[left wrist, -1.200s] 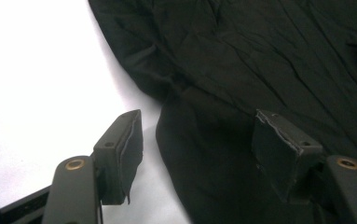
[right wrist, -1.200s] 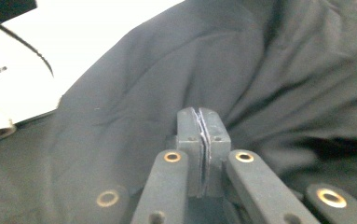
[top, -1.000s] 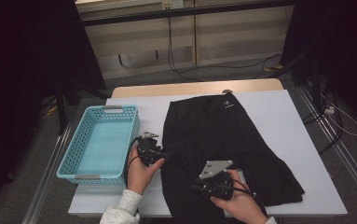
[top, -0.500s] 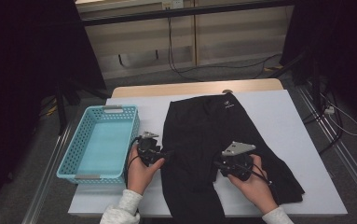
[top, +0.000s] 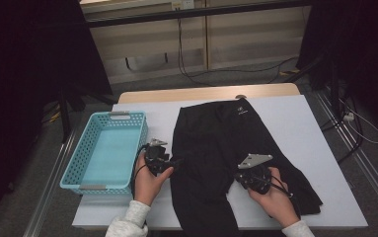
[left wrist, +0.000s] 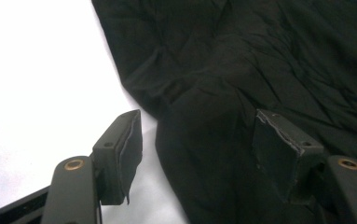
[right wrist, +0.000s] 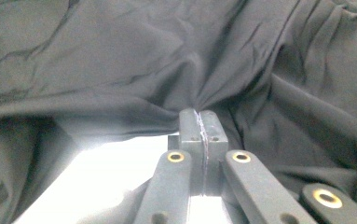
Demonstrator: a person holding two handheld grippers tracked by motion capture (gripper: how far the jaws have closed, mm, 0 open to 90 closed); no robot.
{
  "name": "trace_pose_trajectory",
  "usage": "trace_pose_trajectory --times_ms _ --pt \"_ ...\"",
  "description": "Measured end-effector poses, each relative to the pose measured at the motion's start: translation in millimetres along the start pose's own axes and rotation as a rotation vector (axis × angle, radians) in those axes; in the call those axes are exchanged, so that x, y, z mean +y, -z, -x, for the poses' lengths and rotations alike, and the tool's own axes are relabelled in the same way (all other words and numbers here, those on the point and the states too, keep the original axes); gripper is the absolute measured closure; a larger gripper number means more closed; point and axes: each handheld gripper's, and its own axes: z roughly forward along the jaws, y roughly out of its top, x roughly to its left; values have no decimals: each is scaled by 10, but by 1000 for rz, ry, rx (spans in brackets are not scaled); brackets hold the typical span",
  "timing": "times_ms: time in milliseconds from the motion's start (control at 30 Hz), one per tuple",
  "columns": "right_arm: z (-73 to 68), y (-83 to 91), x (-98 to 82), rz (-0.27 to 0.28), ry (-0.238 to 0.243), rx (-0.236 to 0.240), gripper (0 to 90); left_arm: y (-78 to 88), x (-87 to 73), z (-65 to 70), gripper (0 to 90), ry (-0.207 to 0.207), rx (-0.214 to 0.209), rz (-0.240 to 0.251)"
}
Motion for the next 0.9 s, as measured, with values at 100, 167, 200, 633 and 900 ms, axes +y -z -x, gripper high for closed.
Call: trace_pose_trajectory --times_ms 100,167,200,633,900 --pt "-3 22 -3 6 3 6 900 8 11 3 340 1 2 5" --pt "-17 27 6 8 12 4 900 20 19 -2 342 -2 7 9" --pt "-22 30 9 7 14 6 900 22 19 -9 343 1 11 11" --pt "-44 93 83 116 -2 -35 563 -28 87 7 478 -17 -22 56" --pt "-49 80 92 130 -4 -38 458 -269 101 84 518 -52 -47 16"
